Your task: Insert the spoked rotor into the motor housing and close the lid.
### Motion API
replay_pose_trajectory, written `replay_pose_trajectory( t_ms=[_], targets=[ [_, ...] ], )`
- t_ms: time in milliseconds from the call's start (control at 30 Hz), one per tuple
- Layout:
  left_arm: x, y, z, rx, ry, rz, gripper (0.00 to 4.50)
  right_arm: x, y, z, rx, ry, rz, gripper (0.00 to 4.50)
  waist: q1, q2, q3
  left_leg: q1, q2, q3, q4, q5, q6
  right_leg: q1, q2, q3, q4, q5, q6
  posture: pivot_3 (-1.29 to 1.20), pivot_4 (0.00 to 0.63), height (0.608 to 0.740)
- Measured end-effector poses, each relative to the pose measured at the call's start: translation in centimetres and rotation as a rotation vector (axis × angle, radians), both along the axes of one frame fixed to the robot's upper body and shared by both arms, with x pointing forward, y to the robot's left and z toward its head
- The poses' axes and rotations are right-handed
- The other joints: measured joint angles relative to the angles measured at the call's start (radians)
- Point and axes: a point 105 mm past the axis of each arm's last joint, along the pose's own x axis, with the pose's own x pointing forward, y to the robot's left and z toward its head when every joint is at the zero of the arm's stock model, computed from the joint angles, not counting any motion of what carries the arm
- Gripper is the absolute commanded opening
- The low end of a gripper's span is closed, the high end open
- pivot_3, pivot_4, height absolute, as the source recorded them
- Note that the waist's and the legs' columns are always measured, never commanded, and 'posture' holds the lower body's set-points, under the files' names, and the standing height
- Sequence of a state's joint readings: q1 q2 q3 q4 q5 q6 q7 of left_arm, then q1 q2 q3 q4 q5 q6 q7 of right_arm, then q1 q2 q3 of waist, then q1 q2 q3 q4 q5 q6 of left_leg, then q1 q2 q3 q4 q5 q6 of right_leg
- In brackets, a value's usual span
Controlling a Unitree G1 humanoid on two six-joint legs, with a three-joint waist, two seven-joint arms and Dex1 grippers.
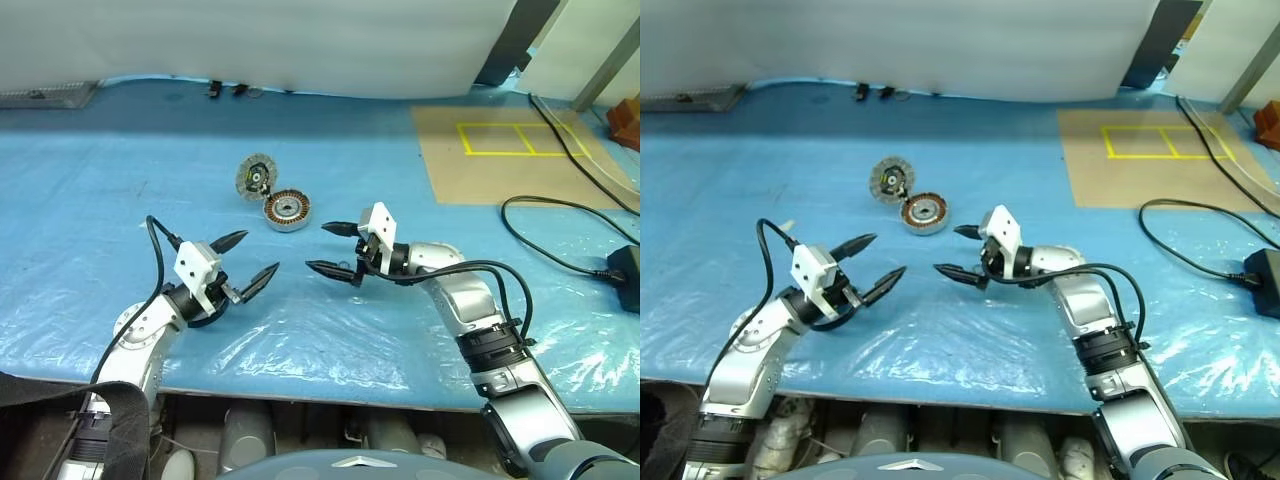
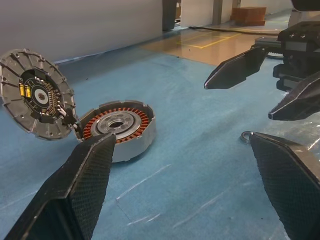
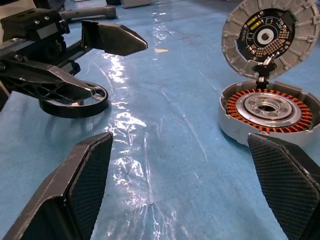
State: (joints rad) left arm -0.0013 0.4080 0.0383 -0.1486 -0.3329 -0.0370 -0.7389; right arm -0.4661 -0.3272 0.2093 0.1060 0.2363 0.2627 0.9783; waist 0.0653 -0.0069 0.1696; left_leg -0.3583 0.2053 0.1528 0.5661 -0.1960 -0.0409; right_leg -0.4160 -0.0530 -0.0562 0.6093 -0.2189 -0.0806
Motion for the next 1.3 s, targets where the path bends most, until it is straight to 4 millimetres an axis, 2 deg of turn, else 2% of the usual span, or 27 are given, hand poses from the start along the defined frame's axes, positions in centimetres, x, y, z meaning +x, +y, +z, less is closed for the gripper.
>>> replay_pose_trajectory(
  t_ms=[200,300,500,700,800,1067,1300],
  targets=[
    [-0.2,0.1,-0.2,0.003,0.003,0.007,4.48,0.2,0.3,-0.5,-0.014,0.028,0.012,4.50,0.000,0.000,0.000,0.000,0.000,0.000,0.001,0.000,0.000,0.000,0.000,0.000,0.001,0.000,0.000,0.00,0.150,0.740],
    [-0.2,0.1,-0.2,0.005,0.002,0.015,4.48,0.9,1.2,-0.1,-0.036,0.022,0.023,4.50,-0.006,0.000,0.000,0.001,0.000,0.000,0.001,0.000,0.000,0.000,0.000,0.000,0.002,0.000,0.000,0.00,0.150,0.740],
    [-0.4,0.5,-1.1,0.011,0.029,0.060,4.48,3.5,5.0,2.9,-0.018,-0.029,0.022,4.50,-0.026,0.000,0.000,0.000,0.000,0.000,0.001,0.001,-0.002,-0.001,0.000,0.000,0.002,0.000,-0.001,0.00,0.150,0.740],
    [-1.0,1.1,-1.6,-0.005,0.042,0.112,4.48,6.3,8.6,3.8,-0.149,-0.054,-0.016,4.50,-0.028,0.001,0.001,-0.003,0.000,0.000,0.001,0.002,-0.004,-0.004,0.000,0.000,0.003,0.000,-0.001,0.00,0.150,0.740],
    [-1.1,1.2,-1.2,-0.011,0.026,0.133,4.48,7.4,9.5,4.1,-0.226,-0.069,-0.035,4.50,-0.023,0.001,0.001,-0.003,0.001,0.000,0.002,0.002,-0.004,-0.005,0.000,0.000,0.004,0.000,-0.002,0.00,0.150,0.740],
    [-1.6,1.6,-1.5,-0.035,0.029,0.189,4.48,8.5,8.8,1.8,-0.420,-0.057,-0.054,4.50,-0.024,0.002,0.001,-0.006,0.002,0.000,0.004,0.002,-0.004,-0.007,0.000,0.000,0.008,-0.001,-0.003,0.00,0.150,0.740],
    [-1.8,1.6,-1.1,-0.040,0.010,0.204,4.48,8.4,8.4,0.1,-0.501,-0.045,-0.043,4.50,-0.024,0.003,0.002,-0.005,0.002,0.000,0.009,0.000,0.000,-0.007,0.000,0.000,0.013,-0.001,-0.003,0.00,0.150,0.740]
  ],
)
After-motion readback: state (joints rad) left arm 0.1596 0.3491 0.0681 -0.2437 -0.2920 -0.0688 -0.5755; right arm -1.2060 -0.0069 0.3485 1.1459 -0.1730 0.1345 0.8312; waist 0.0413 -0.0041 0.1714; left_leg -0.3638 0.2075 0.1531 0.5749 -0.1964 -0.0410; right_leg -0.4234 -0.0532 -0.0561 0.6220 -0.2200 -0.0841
